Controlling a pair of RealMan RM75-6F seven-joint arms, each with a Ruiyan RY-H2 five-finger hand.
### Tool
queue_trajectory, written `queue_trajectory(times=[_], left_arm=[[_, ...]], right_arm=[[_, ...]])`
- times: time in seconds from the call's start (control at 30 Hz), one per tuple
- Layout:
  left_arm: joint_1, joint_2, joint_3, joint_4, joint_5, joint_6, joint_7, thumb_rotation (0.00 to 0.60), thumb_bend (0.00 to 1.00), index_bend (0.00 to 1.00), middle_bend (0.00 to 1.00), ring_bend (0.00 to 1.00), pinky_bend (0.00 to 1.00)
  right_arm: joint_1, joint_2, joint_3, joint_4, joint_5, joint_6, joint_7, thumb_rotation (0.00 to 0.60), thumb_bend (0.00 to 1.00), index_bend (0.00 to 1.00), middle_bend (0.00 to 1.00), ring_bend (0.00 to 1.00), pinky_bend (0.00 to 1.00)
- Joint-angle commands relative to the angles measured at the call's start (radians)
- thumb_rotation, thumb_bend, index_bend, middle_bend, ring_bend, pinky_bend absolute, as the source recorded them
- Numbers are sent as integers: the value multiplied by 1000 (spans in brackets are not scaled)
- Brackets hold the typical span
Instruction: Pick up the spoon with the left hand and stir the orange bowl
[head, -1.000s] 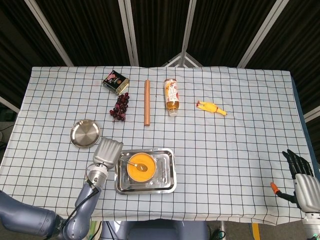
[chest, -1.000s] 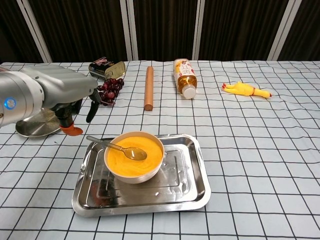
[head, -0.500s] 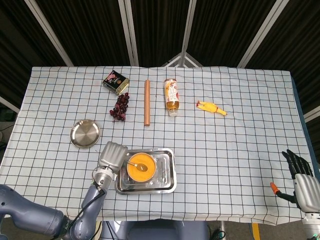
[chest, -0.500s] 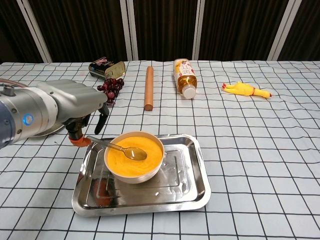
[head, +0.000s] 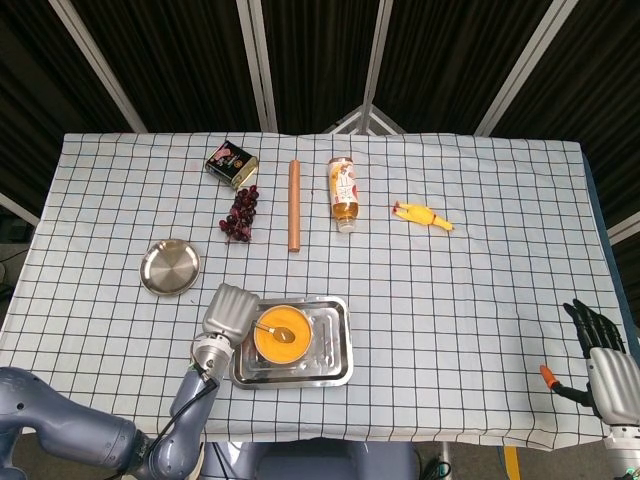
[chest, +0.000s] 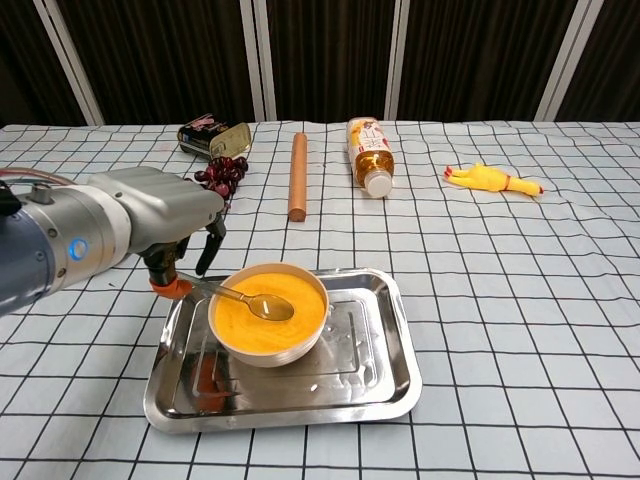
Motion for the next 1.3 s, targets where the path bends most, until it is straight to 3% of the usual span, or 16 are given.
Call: queue_trajectory(times=[0.03,0.67,1.3], left_arm=[[-2,-1,1,2,-3,0,2,600,478,504,1000,1000,1000],[-15,-20,2,25,-16,2,0,600,483,505,1000,1000,1000],[-16,-20,12,26,2,9,-4,600,589,584,1000,1000,1000]], right_arm=[[0,0,0,0,0,0,0,600,339,0,0,0,0],[0,0,0,-1,2,-1,2,600,339,0,0,0,0],[0,1,0,-1,2,-2,1,600,339,0,0,0,0]])
